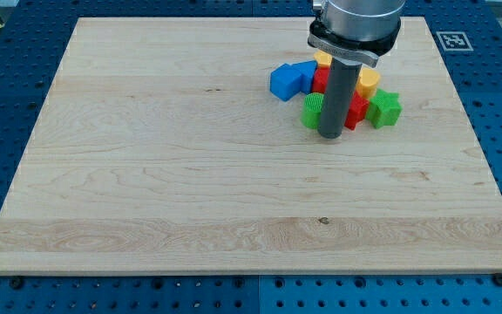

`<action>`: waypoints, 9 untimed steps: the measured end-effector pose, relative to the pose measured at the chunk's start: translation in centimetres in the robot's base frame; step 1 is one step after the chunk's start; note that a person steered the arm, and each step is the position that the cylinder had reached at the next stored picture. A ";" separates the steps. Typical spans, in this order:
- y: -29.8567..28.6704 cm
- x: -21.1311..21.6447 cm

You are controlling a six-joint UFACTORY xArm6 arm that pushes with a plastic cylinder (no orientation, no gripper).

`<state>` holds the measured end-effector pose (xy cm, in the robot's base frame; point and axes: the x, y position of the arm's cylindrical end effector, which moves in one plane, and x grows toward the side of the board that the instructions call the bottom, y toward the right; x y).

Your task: Push the yellow heart closer to the group of the blocks

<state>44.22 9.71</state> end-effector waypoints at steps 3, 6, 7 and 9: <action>-5.5 -0.9; 8.5 1.6; 13.3 -2.1; 12.9 -5.3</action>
<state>38.95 22.61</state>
